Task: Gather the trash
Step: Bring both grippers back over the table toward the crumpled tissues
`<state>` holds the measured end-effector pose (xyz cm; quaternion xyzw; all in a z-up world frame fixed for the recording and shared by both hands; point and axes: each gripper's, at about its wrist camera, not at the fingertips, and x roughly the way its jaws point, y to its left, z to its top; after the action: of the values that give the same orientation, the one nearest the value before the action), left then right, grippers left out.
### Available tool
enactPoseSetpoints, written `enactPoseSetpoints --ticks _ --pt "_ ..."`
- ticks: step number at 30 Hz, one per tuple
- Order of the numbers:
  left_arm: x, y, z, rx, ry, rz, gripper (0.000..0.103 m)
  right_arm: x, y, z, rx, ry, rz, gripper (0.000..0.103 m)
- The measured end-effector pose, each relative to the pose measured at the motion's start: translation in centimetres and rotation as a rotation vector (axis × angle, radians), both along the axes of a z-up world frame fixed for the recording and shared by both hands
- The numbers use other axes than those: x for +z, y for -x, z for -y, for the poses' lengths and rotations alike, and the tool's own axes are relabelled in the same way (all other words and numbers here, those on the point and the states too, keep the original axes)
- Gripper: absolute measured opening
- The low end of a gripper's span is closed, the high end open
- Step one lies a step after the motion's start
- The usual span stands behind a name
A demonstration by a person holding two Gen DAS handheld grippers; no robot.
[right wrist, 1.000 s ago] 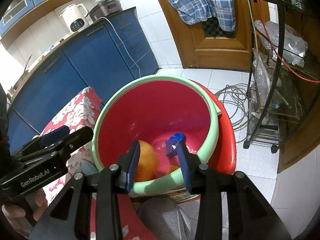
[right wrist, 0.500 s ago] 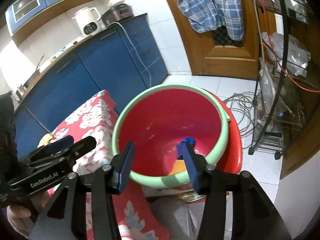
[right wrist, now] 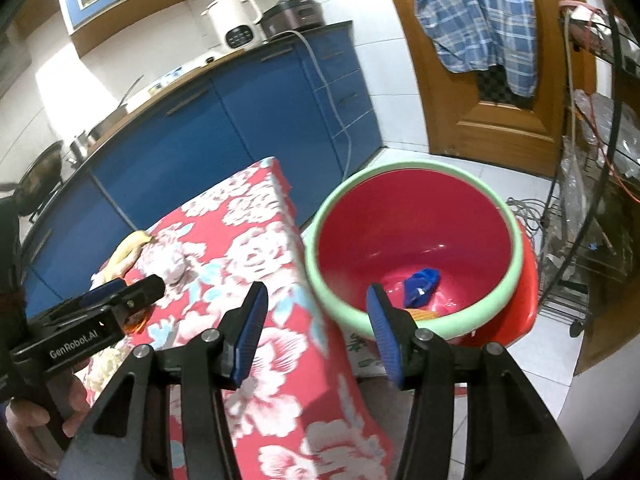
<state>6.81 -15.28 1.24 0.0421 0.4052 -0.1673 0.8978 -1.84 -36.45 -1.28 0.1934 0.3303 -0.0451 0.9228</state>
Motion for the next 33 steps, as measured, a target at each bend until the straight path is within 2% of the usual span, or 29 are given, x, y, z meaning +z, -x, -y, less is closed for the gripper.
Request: enactPoseSetpoints --ticks 11,19,26,29,33 --pt "-0.4 2.0 -7.6 0.189 -0.013 -0.013 0.075 0.2 -0.1 -4.6 0.099 0.019 -0.002 0.058" --pt "-1.3 3.4 -11.8 0.289 -0.025 -0.032 0.075 0.3 -0.2 -7.6 0.156 0.039 -0.004 0.058" --pt "-3.0 4.4 -14.1 0.340 -0.018 -0.075 0.075 0.0 -0.2 -9.9 0.201 0.053 -0.013 0.059" --pt "-3.6 4.6 -14.8 0.346 -0.005 -0.085 0.075 -0.1 -0.2 -10.5 0.217 0.052 -0.013 0.064" --pt "-4.1 5.1 -15.3 0.342 0.003 -0.090 0.075 -0.2 -0.3 -11.5 0.237 0.063 -0.014 0.065"
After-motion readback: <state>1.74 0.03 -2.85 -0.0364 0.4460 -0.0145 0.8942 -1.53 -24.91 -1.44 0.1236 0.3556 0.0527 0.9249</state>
